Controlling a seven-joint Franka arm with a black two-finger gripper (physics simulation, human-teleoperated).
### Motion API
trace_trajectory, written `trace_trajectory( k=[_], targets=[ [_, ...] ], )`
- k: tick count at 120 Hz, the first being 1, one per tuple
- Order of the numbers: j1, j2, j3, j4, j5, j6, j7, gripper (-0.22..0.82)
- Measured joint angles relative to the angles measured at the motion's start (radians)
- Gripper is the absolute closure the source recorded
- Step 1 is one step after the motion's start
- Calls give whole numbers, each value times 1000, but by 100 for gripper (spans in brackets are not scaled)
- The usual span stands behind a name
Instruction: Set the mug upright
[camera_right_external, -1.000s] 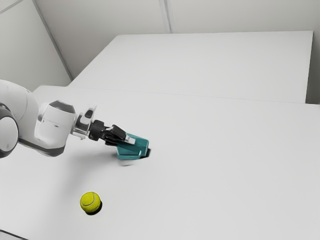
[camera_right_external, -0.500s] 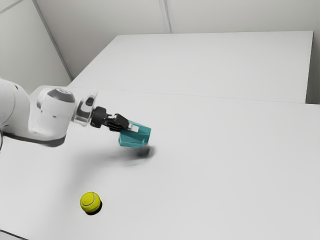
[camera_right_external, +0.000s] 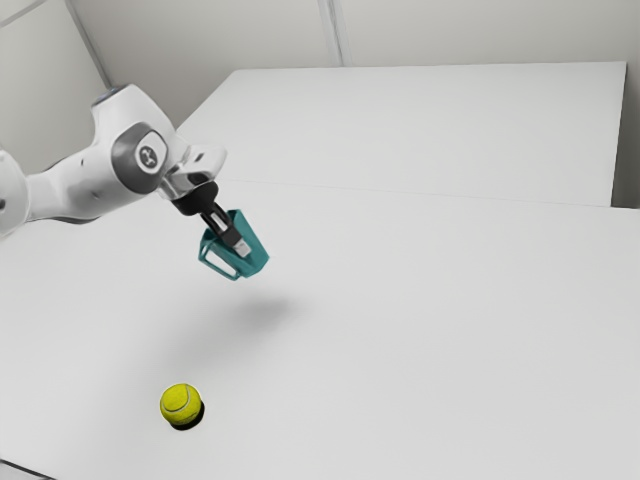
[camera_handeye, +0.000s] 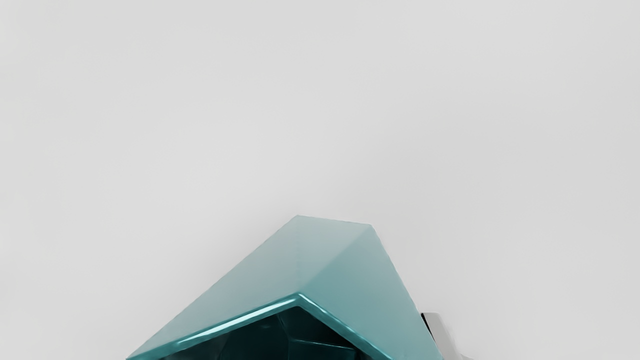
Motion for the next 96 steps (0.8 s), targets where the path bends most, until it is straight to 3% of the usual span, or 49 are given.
trace_trajectory(
  k=[34,96],
  targets=[
    [22,98,-35,44,257,33,-102,77],
    [-14,207,-45,52,313,97,-206,79]
  ],
)
